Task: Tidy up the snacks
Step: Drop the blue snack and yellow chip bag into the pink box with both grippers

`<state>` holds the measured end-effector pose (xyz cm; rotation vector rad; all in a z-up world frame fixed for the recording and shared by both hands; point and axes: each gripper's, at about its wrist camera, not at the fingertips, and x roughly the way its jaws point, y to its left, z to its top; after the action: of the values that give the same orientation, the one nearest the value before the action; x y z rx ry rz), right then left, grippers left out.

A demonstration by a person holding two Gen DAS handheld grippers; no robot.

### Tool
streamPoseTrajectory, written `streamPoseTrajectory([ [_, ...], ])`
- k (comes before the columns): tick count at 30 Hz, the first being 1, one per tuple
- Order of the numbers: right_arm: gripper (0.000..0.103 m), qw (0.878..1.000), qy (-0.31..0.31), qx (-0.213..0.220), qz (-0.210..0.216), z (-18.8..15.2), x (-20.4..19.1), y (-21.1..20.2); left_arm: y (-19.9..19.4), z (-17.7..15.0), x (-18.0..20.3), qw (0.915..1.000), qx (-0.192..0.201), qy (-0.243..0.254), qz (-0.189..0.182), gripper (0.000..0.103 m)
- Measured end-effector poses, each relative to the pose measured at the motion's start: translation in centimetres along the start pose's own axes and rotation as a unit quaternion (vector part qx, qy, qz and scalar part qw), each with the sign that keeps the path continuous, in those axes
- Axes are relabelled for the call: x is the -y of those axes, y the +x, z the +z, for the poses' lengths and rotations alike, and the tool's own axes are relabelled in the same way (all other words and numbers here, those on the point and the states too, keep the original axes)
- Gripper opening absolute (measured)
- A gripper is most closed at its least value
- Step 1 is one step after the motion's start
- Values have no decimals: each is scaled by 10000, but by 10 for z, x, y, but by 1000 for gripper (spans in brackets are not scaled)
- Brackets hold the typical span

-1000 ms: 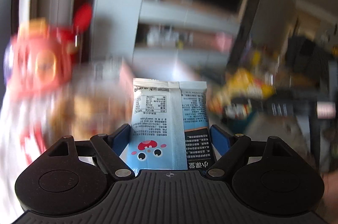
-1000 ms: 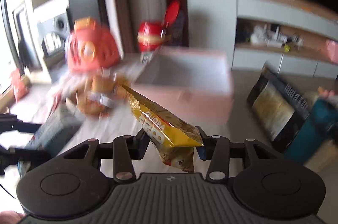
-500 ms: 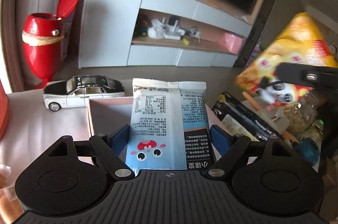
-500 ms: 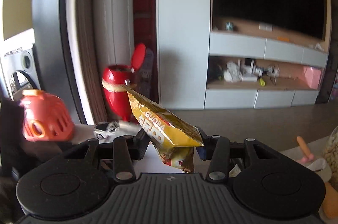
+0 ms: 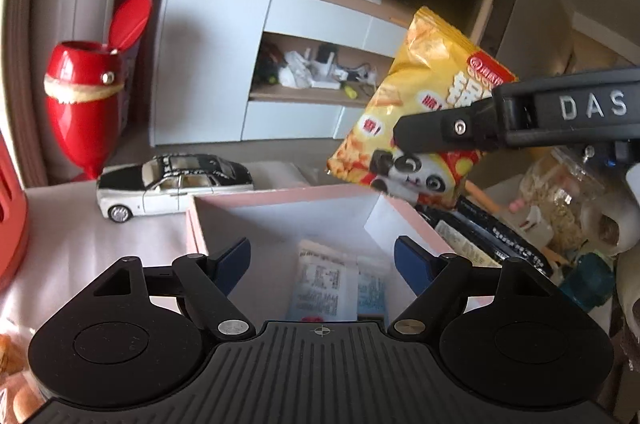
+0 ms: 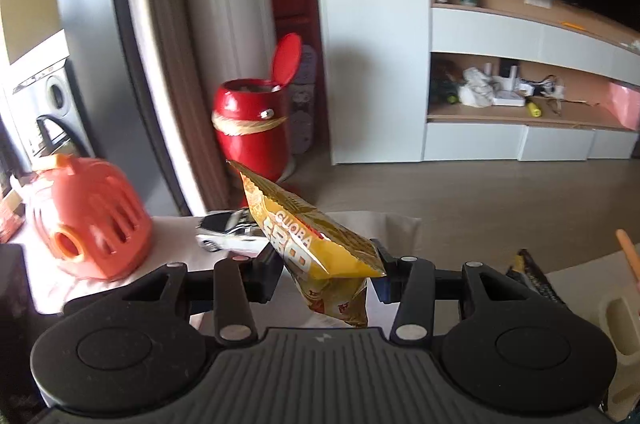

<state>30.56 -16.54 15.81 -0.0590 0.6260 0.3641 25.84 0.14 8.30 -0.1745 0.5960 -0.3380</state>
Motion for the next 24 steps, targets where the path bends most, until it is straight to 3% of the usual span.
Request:
streamPoseTrajectory([
  [2,56,9999,-30,-111,54,1,-1,-4,-13,-4,-1,9999,-87,61,30,83],
  [4,77,10000,6,-47,25,-2,0,-9,-38,-16,-4,9999,-107,-8,-50,82],
  [8,77,10000,80,-16,47,-16,2,-19,-102,-46,-25,9989,79,-456,-80,82],
  [11,78,10000,48,-24,-6,-32,-2,-26,-153,-70,-45,9960,421,-673,409,82],
  [14,78,9999,-58,-115,-29,-53,-14,-29,-199,-92,-67,9856,729,-890,1240,82],
  [18,80,9993,-355,-91,102,-87,-43,-40,-241,-120,-103,9606,935,-1473,2163,82],
  [21,82,9976,-669,54,168,-118,-71,-46,-254,-138,-125,9501,929,-1970,2234,82],
  [24,83,9937,-1100,98,207,-146,-104,-48,-252,-153,-133,9473,789,-2143,2247,82],
])
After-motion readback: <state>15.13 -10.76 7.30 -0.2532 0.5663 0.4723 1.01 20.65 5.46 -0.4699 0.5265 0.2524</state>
